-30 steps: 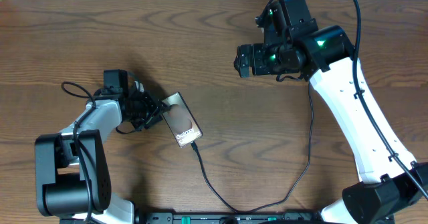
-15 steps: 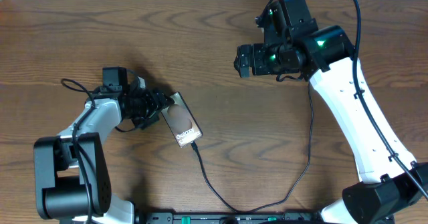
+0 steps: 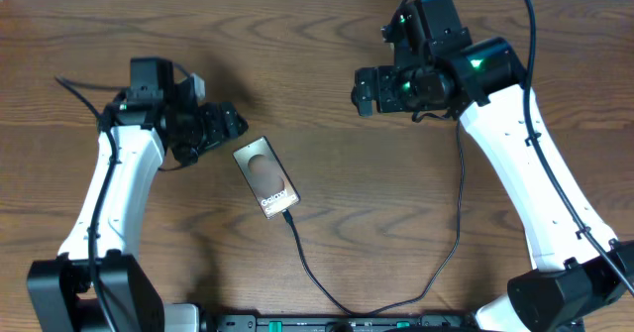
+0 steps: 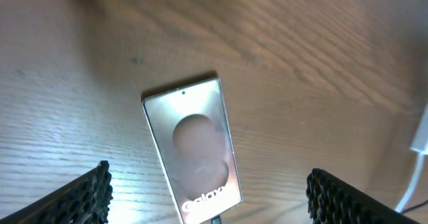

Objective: Plug charger to phone and switch on socket
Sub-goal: 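Raise the left gripper and move the right gripper to the power strip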

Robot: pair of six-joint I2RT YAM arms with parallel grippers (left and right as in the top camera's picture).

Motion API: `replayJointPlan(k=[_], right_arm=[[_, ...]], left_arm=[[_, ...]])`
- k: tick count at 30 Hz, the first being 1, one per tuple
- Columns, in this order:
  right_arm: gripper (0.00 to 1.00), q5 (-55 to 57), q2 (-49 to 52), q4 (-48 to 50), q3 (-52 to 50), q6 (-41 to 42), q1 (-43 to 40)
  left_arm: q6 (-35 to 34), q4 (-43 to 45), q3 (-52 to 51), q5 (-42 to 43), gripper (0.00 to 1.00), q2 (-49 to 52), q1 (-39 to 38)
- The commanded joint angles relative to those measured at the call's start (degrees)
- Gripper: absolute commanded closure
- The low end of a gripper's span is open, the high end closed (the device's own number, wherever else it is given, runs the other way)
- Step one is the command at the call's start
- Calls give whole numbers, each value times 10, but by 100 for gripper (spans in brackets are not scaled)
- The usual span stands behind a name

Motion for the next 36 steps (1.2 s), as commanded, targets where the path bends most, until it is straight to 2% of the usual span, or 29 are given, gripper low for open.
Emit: replayJointPlan(k=[1, 4, 12, 17, 23, 25, 32, 36], right_arm=[[1, 9, -9, -13, 4, 5, -28], [1, 2, -9, -26, 4, 2, -61], [1, -100, -9, -47, 4, -73, -198], [1, -141, -9, -61, 4, -130, -296], [1, -156, -8, -106, 4, -216, -398], [1, -153, -8, -123, 4, -219, -423], [1, -154, -8, -158, 3, -209, -462], [1, -154, -4, -129, 3, -211, -462]], left_arm=[[46, -37, 60, -108, 10, -12, -30], [49, -50, 84, -143, 10, -14, -50], [60, -50, 116, -157, 10, -15, -94], [83, -51, 135, -225, 10, -15, -134], [85, -35, 148, -252, 9, -16, -174], [85, -29, 148, -252, 9, -16, -178], [85, -29, 147, -252, 9, -16, -177], [85, -29, 147, -252, 9, -16, -177]])
